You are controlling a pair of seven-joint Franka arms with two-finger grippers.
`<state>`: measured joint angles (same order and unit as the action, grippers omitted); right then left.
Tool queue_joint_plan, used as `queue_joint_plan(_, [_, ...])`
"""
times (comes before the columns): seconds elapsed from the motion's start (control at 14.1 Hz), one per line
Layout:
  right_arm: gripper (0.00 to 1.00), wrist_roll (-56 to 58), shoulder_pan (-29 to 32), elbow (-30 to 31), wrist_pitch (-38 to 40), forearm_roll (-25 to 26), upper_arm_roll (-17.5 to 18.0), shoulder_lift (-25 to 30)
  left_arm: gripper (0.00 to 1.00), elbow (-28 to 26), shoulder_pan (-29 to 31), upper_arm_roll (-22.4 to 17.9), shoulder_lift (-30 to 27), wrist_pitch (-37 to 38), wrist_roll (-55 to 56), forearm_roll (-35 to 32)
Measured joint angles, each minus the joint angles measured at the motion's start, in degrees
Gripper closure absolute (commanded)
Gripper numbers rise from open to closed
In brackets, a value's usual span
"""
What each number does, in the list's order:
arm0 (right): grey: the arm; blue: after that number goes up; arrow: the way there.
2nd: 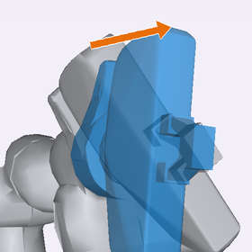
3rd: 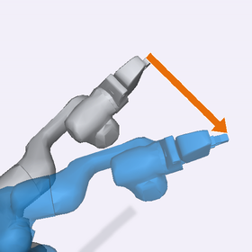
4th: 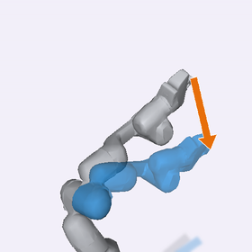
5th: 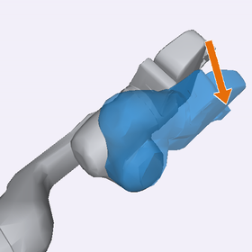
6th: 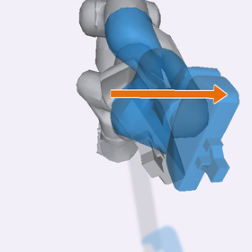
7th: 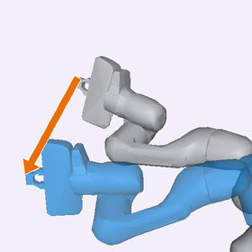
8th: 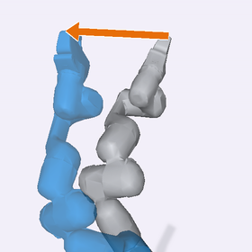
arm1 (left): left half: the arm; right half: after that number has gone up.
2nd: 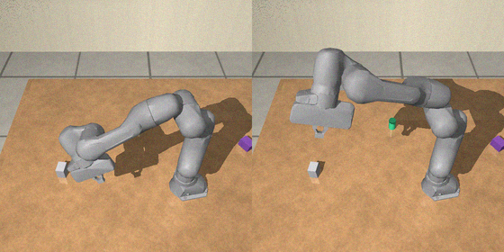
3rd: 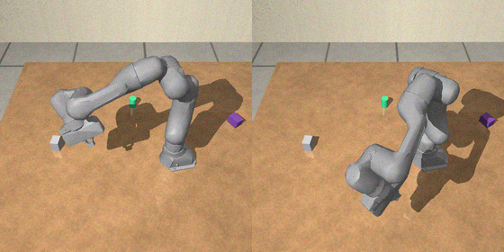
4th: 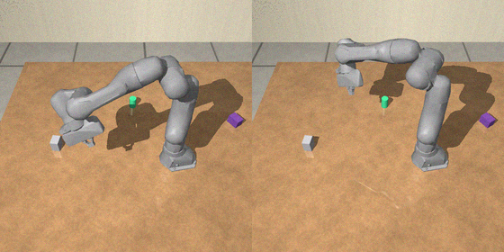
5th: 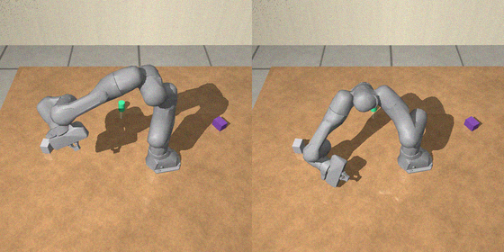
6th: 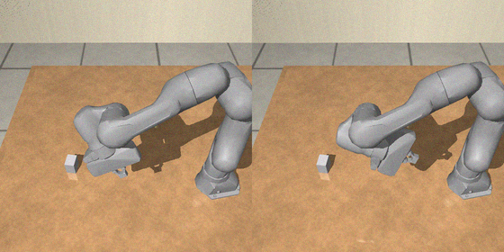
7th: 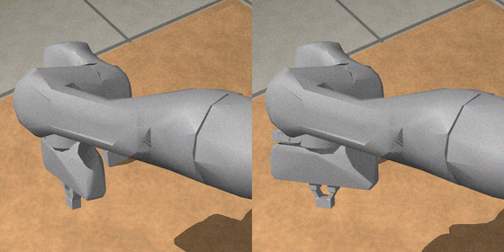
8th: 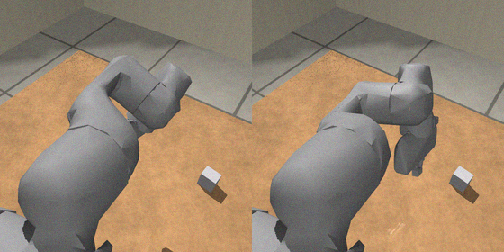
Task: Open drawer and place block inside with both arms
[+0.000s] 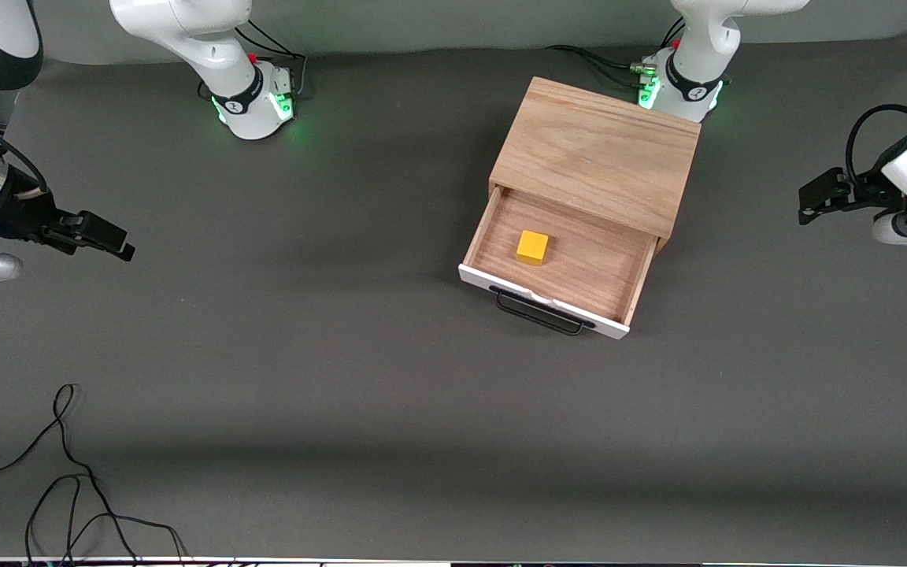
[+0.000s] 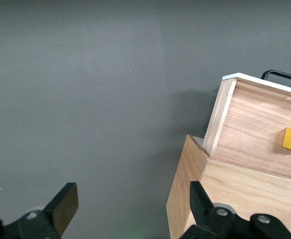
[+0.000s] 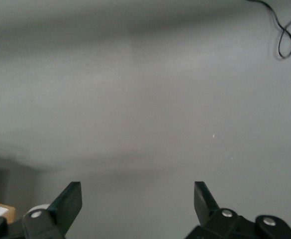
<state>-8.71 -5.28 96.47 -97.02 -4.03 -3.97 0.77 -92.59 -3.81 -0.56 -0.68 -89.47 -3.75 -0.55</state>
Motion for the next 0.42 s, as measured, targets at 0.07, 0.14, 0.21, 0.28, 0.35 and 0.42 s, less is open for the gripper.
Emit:
queue_joint_plan(0.07, [0.0, 2.34, 0.1, -0.12, -0.13, 0.3, -0.07, -0.02, 0.0, 0.0, 0.0, 0.02, 0.02, 0.01, 0.0, 0.0])
queue_joint_plan(0.14, [0.0, 3.59, 0.15, -0.31, -0.17, 1.04, -0.1, -0.11, 0.0, -0.02, 0.0, 0.07, 0.03, 0.01, 0.0, 0.0])
queue_joint_plan(0.21, [0.0, 4.1, 0.15, -0.51, -0.17, 1.91, -0.1, -0.26, 0.0, -0.03, -0.02, 0.11, 0.03, 0.01, 0.0, 0.0])
queue_joint_plan(0.28, [0.0, 4.31, 0.15, -0.54, -0.16, 2.34, -0.07, -0.37, 0.0, -0.04, -0.03, 0.13, 0.03, 0.01, 0.0, 0.0])
queue_joint_plan(0.35, [0.0, 4.45, 0.12, -0.55, 0.14, 2.51, -0.01, -0.49, 0.0, -0.04, -0.04, 0.15, 0.03, 0.01, 0.0, 0.0])
queue_joint_plan(0.42, [0.0, 4.57, 0.08, -0.55, 0.67, 2.57, 0.08, -0.63, 0.0, -0.05, -0.04, 0.16, 0.03, 0.01, 0.0, 0.0])
